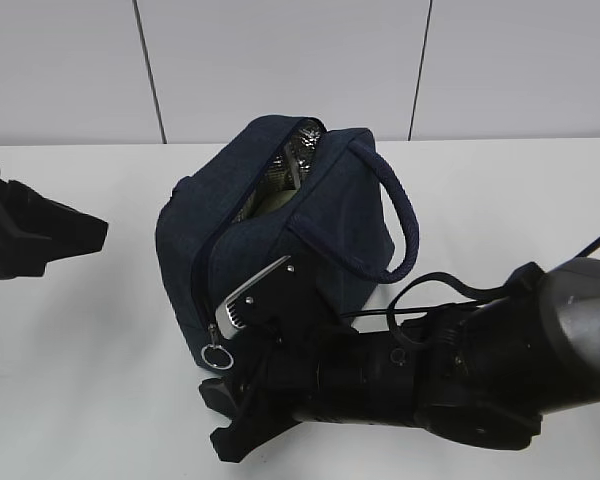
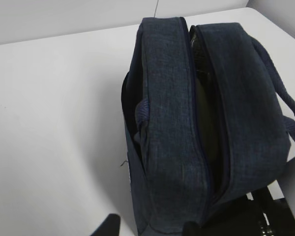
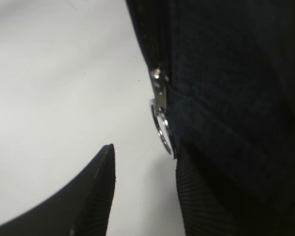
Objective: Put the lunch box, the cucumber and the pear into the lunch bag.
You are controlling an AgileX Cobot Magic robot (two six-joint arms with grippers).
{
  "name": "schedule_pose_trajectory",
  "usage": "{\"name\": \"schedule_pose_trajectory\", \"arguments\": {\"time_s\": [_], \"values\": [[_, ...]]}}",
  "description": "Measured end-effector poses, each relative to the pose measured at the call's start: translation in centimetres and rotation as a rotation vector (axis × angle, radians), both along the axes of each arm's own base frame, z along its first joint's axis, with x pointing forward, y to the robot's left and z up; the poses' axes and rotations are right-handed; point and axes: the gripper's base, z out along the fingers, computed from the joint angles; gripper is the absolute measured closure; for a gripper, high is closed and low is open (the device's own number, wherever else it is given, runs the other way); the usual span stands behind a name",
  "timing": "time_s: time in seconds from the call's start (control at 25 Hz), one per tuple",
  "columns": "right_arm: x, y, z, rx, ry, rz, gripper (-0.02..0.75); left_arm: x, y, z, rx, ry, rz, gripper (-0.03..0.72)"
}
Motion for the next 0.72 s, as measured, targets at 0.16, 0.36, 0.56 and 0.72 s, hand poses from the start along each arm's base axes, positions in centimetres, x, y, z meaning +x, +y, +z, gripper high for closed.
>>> {"name": "schedule_pose_trajectory", "arguments": {"time_s": [0.16,0.36,0.56,0.72], "values": [[0.01,0.02,0.03,0.001,-0.005,0.003,0.402,0.0,0.0,0.0,0.0,0.0,0.0,0.447],[0.13,-0.01,0.1,0.007,-0.014,-0.01,0.463,0.0,0.0,0.0,0.0,0.0,0.0,0.447],[0.16,-0.02,0.11,0.004,-0.019,-0.011,0.539,0.0,0.0,0.0,0.0,0.0,0.0,0.447],[0.18,-0.03,0.11,0.005,-0.019,-0.012,0.715,0.0,0.0,0.0,0.0,0.0,0.0,0.447]]}}
